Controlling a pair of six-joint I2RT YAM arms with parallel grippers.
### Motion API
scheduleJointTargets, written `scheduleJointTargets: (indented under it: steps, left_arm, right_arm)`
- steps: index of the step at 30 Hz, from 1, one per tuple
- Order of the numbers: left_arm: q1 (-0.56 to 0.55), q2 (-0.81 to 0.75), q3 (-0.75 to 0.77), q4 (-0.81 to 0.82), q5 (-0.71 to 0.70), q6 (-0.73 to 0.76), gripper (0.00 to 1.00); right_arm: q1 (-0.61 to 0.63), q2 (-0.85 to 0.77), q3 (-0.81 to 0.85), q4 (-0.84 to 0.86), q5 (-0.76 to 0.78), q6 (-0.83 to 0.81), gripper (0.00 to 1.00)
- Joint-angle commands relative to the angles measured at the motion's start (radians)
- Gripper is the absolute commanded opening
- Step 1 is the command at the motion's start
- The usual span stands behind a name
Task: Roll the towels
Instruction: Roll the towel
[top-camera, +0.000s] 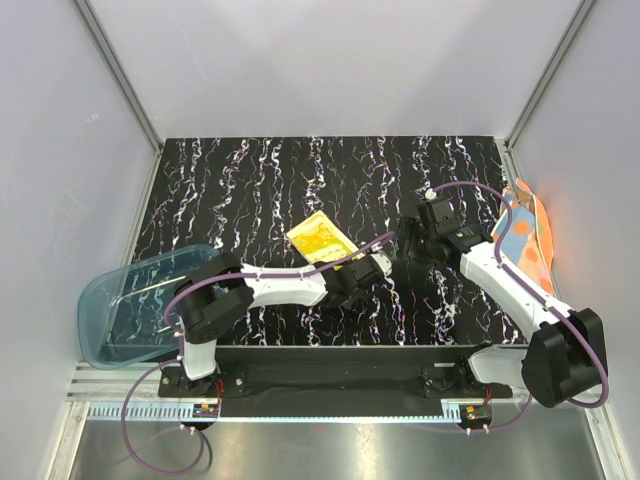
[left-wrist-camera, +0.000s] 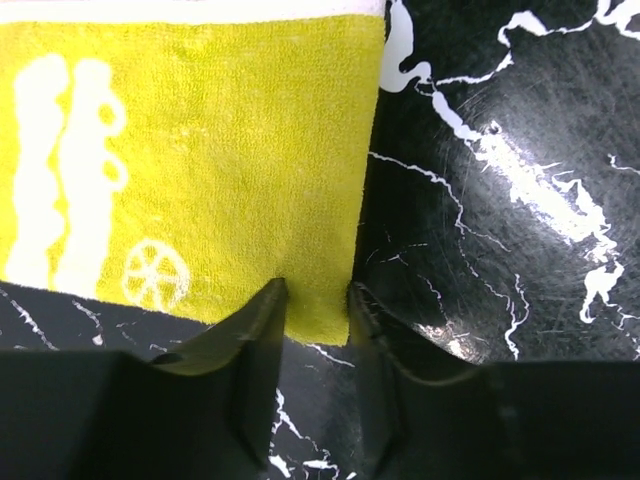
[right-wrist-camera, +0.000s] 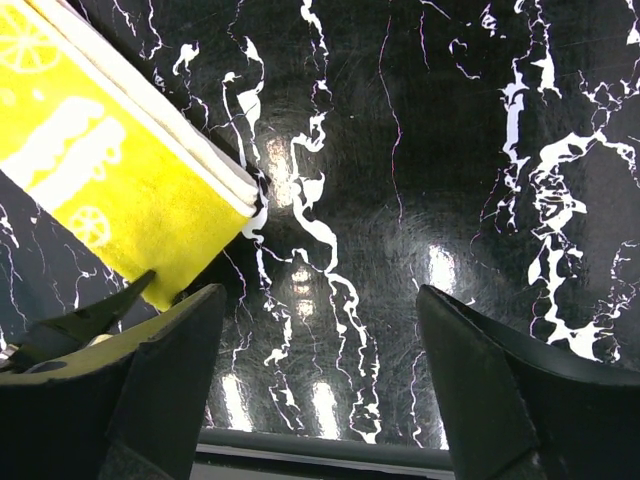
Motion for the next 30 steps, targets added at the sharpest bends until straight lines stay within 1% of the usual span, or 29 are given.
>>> scheduleJointTargets:
  steps: [1,3,5,6,8,9,10,12,15,18,21,30]
  left_arm:
    - [0.023,0.002,-0.035,0.052,0.05,0.008,0.3]
    - [0.029,-0.001,-0.044,0.059,0.068,0.007,0.17]
    - [0.035,-0.012,-0.047,0.065,0.094,-0.002,0.08]
    - [0.041,-0.019,-0.049,0.067,0.128,-0.009,0.05]
    - [0.05,-0.045,-0.052,0.079,0.173,-0.024,0.01]
    - [0.059,-0.058,-0.055,0.084,0.217,-0.03,0.0]
    - [0.064,-0.067,-0.058,0.084,0.236,-0.036,0.0]
    - [0.073,-0.102,-0.06,0.088,0.281,-0.058,0.0]
    - [0.082,-0.147,-0.063,0.096,0.329,-0.084,0.0]
    - [0.095,-0.168,-0.07,0.101,0.346,-0.102,0.0]
    - [0.113,-0.179,-0.086,0.116,0.401,-0.124,0.0]
    - [0.191,-0.259,-0.161,0.188,0.506,-0.187,0.0]
  right_arm:
    - [-0.002,-0.013,0.03,-0.007,-0.062,-0.002,0.86]
    - [-0.002,-0.001,0.033,0.0,-0.146,-0.003,0.9]
    - [-0.002,0.025,0.031,0.009,-0.196,0.007,0.92]
    - [-0.002,0.034,0.027,0.037,-0.248,0.023,0.93]
    - [0.0,0.062,0.001,0.072,-0.304,0.046,0.93]
    - [-0.002,0.073,-0.013,0.098,-0.36,0.066,0.93]
    - [0.0,0.087,-0.025,0.15,-0.387,0.098,0.93]
    - [0.0,0.133,-0.05,0.196,-0.457,0.121,0.93]
    - [-0.002,0.206,-0.067,0.279,-0.505,0.156,0.93]
    - [0.0,0.277,-0.07,0.325,-0.552,0.176,0.93]
    - [0.0,0.334,-0.079,0.365,-0.592,0.196,0.93]
    - [0.0,0.364,-0.127,0.367,-0.586,0.185,0.92]
